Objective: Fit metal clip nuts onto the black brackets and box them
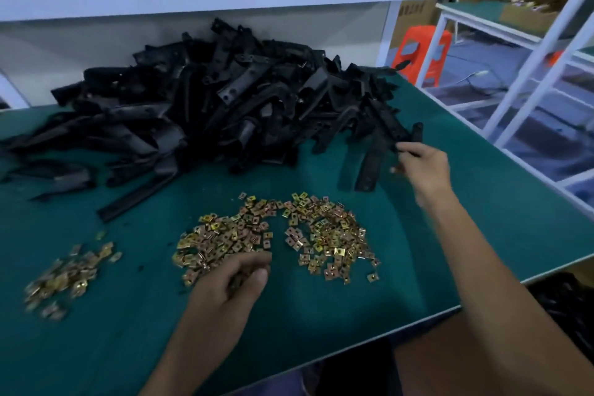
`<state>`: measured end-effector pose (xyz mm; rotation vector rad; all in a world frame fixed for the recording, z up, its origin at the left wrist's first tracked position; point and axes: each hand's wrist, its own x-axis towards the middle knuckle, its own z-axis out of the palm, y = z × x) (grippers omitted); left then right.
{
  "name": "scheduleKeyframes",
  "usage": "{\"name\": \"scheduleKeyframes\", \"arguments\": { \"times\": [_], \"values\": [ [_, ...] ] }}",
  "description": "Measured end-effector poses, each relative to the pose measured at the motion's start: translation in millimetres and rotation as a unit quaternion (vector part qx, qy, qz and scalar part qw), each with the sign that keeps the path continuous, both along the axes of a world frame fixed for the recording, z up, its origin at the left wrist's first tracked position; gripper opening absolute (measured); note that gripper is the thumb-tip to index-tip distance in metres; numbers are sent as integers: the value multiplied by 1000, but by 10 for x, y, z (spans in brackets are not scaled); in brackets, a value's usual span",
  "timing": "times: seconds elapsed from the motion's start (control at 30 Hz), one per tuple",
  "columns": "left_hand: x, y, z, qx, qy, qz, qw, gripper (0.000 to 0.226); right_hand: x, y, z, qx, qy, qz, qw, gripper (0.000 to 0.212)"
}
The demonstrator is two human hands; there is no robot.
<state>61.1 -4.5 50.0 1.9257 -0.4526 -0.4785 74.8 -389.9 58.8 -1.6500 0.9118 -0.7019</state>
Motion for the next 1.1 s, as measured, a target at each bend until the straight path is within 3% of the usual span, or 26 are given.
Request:
{"name": "scheduleKeyframes", "arguments": {
  "times": [0.13,0.2,0.27,0.33,0.37,0.4,0.47,0.5,0.63,0.73,0.8,0.97,1.1],
  "values": [
    [-123,-221,-8,-18,-12,12,1000,14,-569,323,492,-75,-53,52,994,23],
    [-263,-423,25,-43,28,-20,999,47,-841,710,617,-174,-11,84,981,20],
    [-446,-634,48,-19,50,-59,997,75,-1070,1119,586,-319,18,107,942,25],
    [-596,-781,30,30,-27,-90,995,60,-1225,1374,520,-400,24,112,909,33],
    [-639,-817,29,45,-60,-98,992,43,-1295,1446,503,-356,10,110,928,43],
    [-658,-833,31,41,-58,-97,993,35,-1360,1505,500,-246,-37,111,962,60],
    [-676,-833,9,-6,-18,-114,993,38,-1479,1584,459,3,-169,95,981,85],
    [-689,-839,15,-22,-12,-135,991,41,-1516,1629,422,72,-188,84,976,86],
    [-734,-907,15,-37,-34,-257,965,36,-1600,1847,167,250,-112,139,952,69],
    [-629,-908,-94,25,-116,-343,932,42,-1662,1793,31,262,-135,85,952,33],
    [-548,-918,-208,105,-224,-336,909,41,-1744,1656,-58,226,-136,18,964,5],
    [-394,-1274,-437,163,-417,-237,862,41,-1852,1346,-180,178,-107,-17,978,13],
    [-106,-1405,-471,210,-425,-220,852,45,-1822,1381,-262,173,-109,22,979,15]
  ]
}}
